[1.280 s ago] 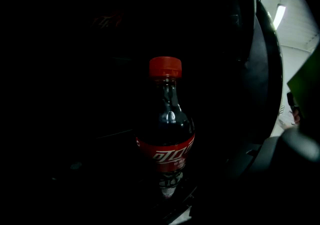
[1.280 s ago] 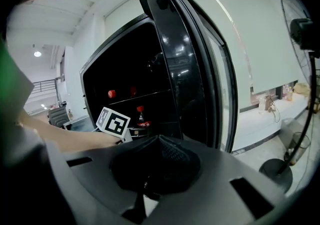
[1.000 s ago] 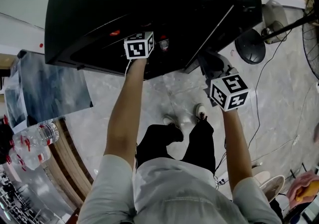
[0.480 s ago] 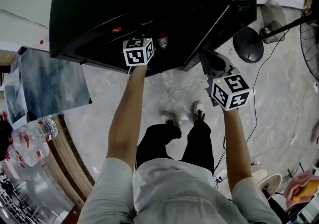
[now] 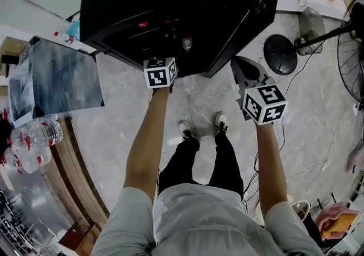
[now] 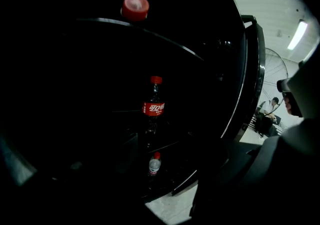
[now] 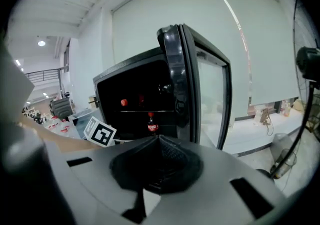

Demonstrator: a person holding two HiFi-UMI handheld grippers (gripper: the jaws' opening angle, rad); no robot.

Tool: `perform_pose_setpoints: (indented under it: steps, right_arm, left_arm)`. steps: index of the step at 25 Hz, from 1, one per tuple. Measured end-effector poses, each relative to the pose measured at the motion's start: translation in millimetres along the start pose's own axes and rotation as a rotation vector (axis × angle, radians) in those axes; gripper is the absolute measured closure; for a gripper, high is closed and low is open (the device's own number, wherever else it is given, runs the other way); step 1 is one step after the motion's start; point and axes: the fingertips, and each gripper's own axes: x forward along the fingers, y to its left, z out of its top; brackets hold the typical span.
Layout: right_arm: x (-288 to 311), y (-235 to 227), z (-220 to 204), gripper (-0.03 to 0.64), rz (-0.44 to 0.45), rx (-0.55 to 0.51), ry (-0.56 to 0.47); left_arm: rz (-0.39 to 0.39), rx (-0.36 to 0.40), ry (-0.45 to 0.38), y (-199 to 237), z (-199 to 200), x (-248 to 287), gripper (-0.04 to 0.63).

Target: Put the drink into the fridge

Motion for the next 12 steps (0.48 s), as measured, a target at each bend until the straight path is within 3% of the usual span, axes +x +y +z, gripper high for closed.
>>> perform_pose_setpoints:
  steps: [2,5,12]
  right_arm:
    - [-10,-1,15,0.617,0.000,-0.016,-0.018]
    - [-25,-3,40,0.617,0.003,-0.043,-0.043]
    - [-56,2,106,0.617,0.014,-0.201,-0.108]
  left_arm:
    - [0.019,-0.007,-0.014,-9,5,-21,0.308]
    - [0.030,0.029,-0.064,-29,27,-56,0.427]
    - [0.037,0.108,-0.183,-55,97,-143,0.575]
